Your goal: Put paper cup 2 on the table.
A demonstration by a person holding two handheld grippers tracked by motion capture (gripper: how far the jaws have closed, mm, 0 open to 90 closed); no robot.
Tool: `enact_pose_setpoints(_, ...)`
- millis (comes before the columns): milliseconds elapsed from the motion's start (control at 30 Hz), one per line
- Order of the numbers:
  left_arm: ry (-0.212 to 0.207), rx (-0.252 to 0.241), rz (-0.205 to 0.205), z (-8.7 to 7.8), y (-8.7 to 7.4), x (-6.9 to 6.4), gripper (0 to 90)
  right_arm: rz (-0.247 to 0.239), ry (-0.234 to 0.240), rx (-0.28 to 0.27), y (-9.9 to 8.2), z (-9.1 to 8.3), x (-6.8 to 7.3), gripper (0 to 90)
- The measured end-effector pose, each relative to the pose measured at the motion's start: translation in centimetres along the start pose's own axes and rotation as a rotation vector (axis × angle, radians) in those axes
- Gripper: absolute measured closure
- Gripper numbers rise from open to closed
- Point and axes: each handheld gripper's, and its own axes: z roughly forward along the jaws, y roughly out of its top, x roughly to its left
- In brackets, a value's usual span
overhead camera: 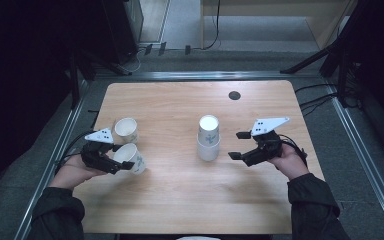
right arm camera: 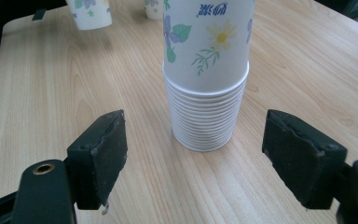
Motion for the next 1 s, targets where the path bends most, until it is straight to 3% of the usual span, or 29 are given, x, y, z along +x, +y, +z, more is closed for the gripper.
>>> enact_pose_setpoints(267,0.106,0.025,-0.043,0.0,-0.6,1.6,25.3,-0.002,-0.001,0.011,-0.1,0.4,-0.2,22.2)
enact_pose_setpoints(433,0.146,0.062,-0.036,0.6,-0.5,2.0,24.5,0.008,-0.017,0.024,-0.3,0.6,-0.6,22.2)
enact_pose_setpoints(1000,0.202,0.123,-0.030,2.1,-0.4,2.9,22.2,0.019,-0.035,0.026,-1.0,0.3,-0.5,22.2)
